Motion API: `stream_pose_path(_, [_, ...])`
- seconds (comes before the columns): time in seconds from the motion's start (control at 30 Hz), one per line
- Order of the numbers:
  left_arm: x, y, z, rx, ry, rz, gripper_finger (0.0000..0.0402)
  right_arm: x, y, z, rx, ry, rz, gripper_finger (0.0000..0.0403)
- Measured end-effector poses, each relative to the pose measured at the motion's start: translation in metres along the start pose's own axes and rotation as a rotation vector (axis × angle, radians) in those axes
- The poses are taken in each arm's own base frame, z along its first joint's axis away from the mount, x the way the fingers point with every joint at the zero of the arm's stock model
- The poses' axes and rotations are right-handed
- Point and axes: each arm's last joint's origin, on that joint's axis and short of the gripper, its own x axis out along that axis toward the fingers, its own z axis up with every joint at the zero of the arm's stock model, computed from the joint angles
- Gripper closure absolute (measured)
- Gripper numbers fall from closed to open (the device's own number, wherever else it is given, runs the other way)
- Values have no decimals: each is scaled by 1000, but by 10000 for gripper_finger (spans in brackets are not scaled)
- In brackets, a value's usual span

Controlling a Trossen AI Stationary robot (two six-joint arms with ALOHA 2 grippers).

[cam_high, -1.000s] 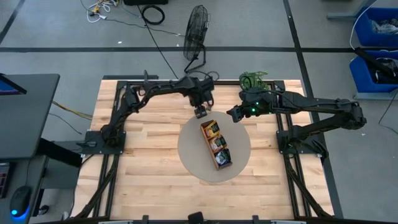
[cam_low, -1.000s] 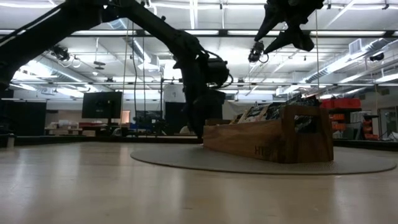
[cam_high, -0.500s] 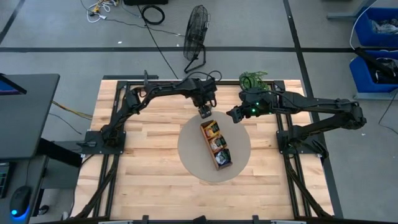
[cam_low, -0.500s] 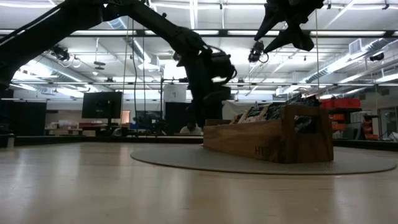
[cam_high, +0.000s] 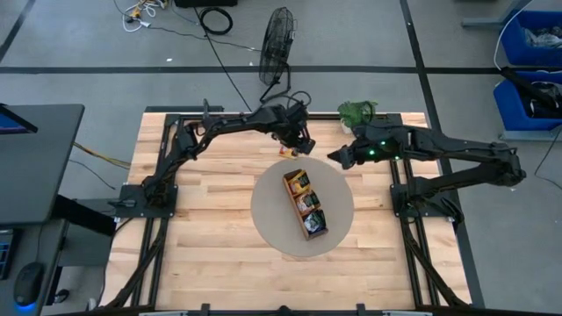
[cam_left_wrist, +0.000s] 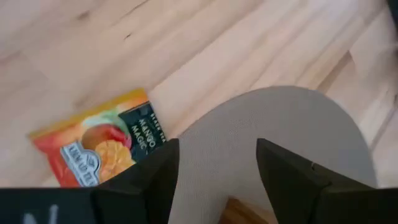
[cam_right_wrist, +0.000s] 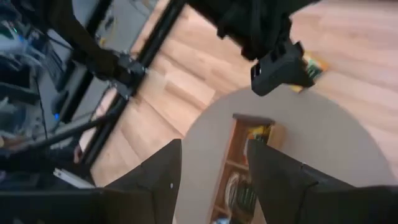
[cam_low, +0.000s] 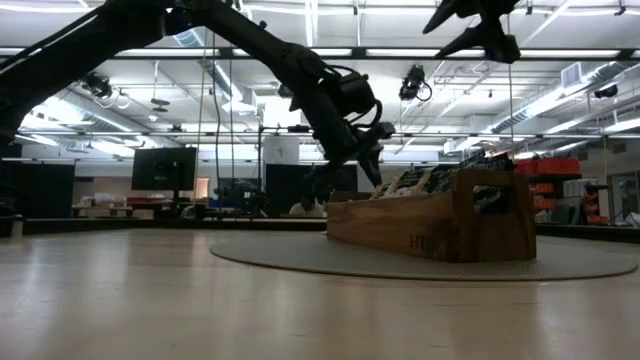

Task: Pick & Place Tea
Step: Put the orange tea bag into the left section of the wooden organizer

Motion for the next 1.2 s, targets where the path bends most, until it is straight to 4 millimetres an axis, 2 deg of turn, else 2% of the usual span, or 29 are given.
stream_pose_path(0.13, [0, 13, 1, -45, 53, -26, 223, -12, -2, 1, -22, -46, -3, 213])
stream_pose_path(0.2, [-2, 18, 2, -37, 99, -80, 262, -14, -2, 1, -39, -49, 0, 213])
stream_pose_path(0.33, [-13, 31, 5, 39, 174, -133, 373, -15, -3, 0, -73, -42, -9, 213])
stream_pose_path(0.37, [-16, 36, 4, 32, 204, -117, 386, -15, -4, 0, -79, -38, -14, 213])
stream_pose_path(0.57, [-28, 71, 6, 2, 275, 33, 398, -15, -6, -1, -127, -42, -48, 213])
stream_pose_path(0.7, [-34, 86, 5, 133, 323, 106, 399, -15, -7, -1, -141, -56, -71, 213])
stream_pose_path(0.87, [-32, 90, -1, 269, 379, 214, 400, -15, -7, -1, -146, -57, -72, 213])
stream_pose_path(0.97, [-31, 91, -1, 339, 395, 209, 400, -15, -7, -1, -138, -57, -71, 213])
stream_pose_path(1.07, [-34, 91, 0, 484, 404, 206, 400, -15, -7, -1, -137, -57, -72, 213])
stream_pose_path(1.2, [-45, 84, 12, 545, 269, 181, 400, -15, -7, 0, -120, -77, -88, 213])
